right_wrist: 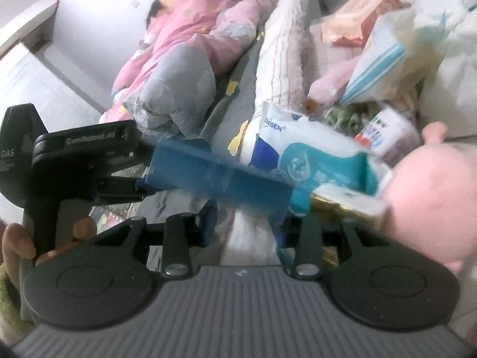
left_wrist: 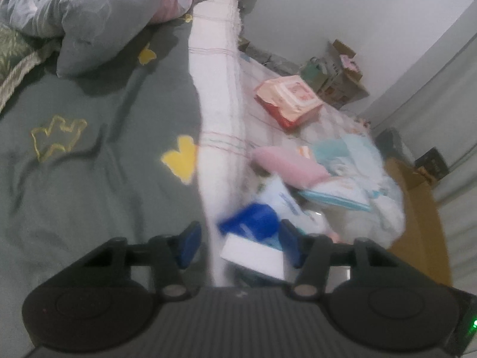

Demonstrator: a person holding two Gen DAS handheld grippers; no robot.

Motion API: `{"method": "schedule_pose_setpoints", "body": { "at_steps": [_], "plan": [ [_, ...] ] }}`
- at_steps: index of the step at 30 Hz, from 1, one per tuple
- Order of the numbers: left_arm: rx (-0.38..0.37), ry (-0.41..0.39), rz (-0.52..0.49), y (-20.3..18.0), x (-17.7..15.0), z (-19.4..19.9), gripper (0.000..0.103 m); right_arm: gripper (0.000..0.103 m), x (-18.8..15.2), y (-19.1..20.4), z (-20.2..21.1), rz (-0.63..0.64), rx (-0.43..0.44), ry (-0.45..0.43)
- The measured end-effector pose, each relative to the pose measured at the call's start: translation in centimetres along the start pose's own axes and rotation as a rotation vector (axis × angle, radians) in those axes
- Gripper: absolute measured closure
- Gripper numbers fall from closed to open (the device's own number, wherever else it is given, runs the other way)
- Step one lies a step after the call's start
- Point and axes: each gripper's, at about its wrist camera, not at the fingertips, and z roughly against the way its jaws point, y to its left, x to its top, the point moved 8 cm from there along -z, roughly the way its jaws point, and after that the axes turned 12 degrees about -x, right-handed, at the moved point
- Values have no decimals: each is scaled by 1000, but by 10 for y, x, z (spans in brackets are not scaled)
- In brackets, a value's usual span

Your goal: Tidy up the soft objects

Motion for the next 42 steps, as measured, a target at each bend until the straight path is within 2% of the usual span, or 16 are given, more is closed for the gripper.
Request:
{"method": "schedule_pose_setpoints", "body": {
  "at_steps": [5,12,17,22,28,33,38,42],
  "plan": [
    [5,-19,17,-4,-26,-2,46,66,-11,-8,0,51,-6,30],
    [35,-75,28,8,-36,20,46,67,-16,3,-13,136,2,22],
    [31,-80,67,19,-50,29,46,65,-30,5,-2,195,25,75],
    [-13,-79,103,22,-74,29,46,64,-51,-26,17,258,-28,138],
    [-37,-100,102,13,-110,28,46,63,-62,-70,37,148,-50,214],
    [-38,-113,50,-5,-137,31,46,62,-49,-83,62,171,-80,149],
    [-36,-140,-31,-23,-154,28,44,62,-22,-65,73,232,-33,70],
    [-32,-157,-89,-36,-157,25,44,62,-6,-47,76,265,21,74]
  ]
}}
